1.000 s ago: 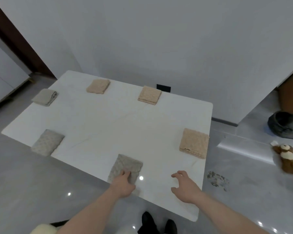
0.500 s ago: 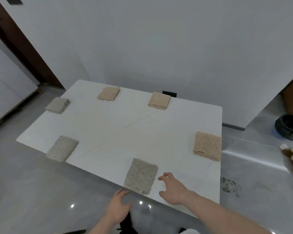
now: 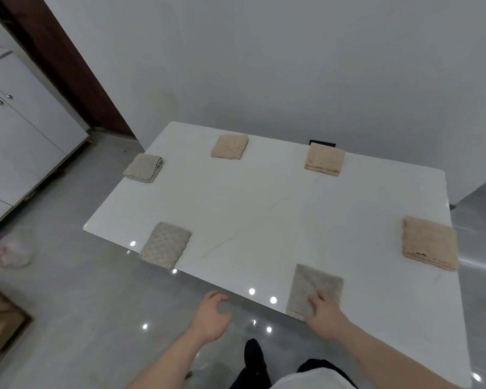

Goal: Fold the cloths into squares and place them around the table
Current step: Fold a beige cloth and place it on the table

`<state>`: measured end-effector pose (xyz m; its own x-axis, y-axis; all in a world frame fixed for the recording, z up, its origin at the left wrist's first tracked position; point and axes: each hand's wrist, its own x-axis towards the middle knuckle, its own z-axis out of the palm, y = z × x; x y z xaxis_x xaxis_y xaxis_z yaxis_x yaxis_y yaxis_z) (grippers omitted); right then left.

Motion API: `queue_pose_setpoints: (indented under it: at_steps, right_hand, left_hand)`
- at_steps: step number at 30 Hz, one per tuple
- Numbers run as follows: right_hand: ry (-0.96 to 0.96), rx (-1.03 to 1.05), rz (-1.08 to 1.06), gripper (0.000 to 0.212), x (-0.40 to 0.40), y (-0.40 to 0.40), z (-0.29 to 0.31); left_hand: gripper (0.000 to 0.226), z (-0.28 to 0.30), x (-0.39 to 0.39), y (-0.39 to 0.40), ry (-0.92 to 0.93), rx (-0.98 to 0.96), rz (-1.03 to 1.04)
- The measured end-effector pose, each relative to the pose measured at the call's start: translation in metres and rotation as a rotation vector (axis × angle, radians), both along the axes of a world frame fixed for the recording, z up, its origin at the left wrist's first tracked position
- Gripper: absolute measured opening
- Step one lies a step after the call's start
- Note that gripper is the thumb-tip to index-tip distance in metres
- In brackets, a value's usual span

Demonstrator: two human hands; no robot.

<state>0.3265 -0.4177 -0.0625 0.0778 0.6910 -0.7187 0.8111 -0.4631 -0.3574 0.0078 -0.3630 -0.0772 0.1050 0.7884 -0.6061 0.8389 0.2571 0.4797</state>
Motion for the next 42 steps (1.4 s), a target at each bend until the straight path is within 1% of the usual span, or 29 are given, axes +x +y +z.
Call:
queue_pose_setpoints:
  at_steps: [4, 7, 10, 13, 16, 18, 22, 27, 31, 33, 36, 38, 40, 42]
  right_hand:
    - [-0.017, -0.014, 0.002, 0.062, -0.003, 0.008, 0.004]
    - [-0.004, 0.015, -0.009, 0.063, -0.009, 0.024, 0.011]
    - [0.012, 0.052, -0.005, 0.057, -0.018, 0.034, 0.015]
    - [0.029, 0.046, -0.004, 0.058, -0.026, 0.036, 0.008]
    - [0.015, 0.019, 0.035, 0.047, -0.029, 0.027, 0.002]
    - [0.000, 0.033, -0.002, 0.046, -0.030, 0.029, 0.004]
    - [-0.014, 0.087, -0.088, 0.053, -0.037, 0.054, 0.015]
    - [0.014, 0.112, -0.127, 0.050, -0.069, 0.100, 0.018]
    - [0.030, 0.089, -0.177, 0.049, -0.119, 0.140, 0.014]
    - [0.054, 0.062, -0.200, 0.050, -0.149, 0.159, 0.013]
    - [0.087, 0.060, -0.237, 0.050, -0.189, 0.178, 0.017]
    - [0.110, 0.066, -0.265, 0.050, -0.209, 0.186, 0.020]
    - [0.126, 0.068, -0.255, 0.050, -0.223, 0.189, 0.025]
    - [0.133, 0.065, -0.226, 0.049, -0.231, 0.193, 0.027]
  left_hand:
    - [0.050, 0.007, -0.023, 0.015, 0.026, 0.022, 0.020]
    - [0.053, 0.014, -0.032, 0.023, 0.060, 0.024, 0.050]
    - [0.052, 0.022, -0.039, 0.031, 0.081, 0.048, 0.081]
    - [0.050, 0.025, -0.046, 0.042, 0.082, 0.069, 0.104]
    - [0.052, 0.028, -0.055, 0.052, 0.110, 0.067, 0.102]
    - [0.055, 0.031, -0.062, 0.063, 0.115, 0.076, 0.086]
    - [0.055, 0.029, -0.080, 0.097, 0.128, 0.072, 0.052]
    - [0.059, 0.024, -0.105, 0.146, 0.211, 0.052, -0.031]
    - [0.072, 0.010, -0.130, 0.182, 0.211, 0.001, -0.128]
    - [0.072, 0.004, -0.143, 0.195, 0.229, -0.028, -0.201]
    - [0.082, -0.014, -0.163, 0.206, 0.220, -0.106, -0.333]
    - [0.086, -0.024, -0.175, 0.214, 0.236, -0.123, -0.420]
    - [0.085, -0.029, -0.183, 0.224, 0.246, -0.149, -0.484]
    - [0.081, -0.030, -0.186, 0.234, 0.217, -0.170, -0.484]
